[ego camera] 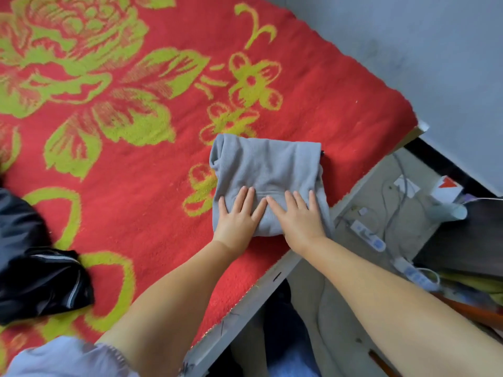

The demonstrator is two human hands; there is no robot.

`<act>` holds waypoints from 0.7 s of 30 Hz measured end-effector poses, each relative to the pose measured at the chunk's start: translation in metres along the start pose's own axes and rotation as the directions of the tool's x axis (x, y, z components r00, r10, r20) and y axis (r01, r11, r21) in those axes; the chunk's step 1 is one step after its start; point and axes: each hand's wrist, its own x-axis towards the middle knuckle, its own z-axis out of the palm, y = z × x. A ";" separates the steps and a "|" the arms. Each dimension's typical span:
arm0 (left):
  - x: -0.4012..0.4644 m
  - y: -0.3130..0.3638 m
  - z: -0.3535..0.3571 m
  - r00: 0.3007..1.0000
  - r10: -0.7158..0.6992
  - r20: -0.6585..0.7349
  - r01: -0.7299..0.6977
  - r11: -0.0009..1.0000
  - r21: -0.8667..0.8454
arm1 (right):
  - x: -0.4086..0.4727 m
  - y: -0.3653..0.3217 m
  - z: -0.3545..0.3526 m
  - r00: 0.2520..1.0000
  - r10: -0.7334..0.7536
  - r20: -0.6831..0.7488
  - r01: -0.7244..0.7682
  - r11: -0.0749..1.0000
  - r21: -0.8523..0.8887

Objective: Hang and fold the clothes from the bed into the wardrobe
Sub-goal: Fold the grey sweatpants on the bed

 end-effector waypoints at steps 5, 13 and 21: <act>0.022 -0.028 -0.061 0.998 -0.038 0.054 0.047 0.981 -0.188 | 0.009 0.008 -0.083 1.000 0.027 0.009 -0.028 0.998 0.050; -0.057 -0.112 -0.196 0.979 -0.179 -0.099 0.163 0.975 -0.153 | -0.018 -0.063 -0.233 0.981 -0.097 -0.169 0.086 0.994 -0.071; -0.214 -0.211 -0.274 0.898 -0.408 -0.166 0.384 0.910 -0.157 | -0.059 -0.208 -0.346 0.885 -0.369 -0.283 0.331 0.928 -0.173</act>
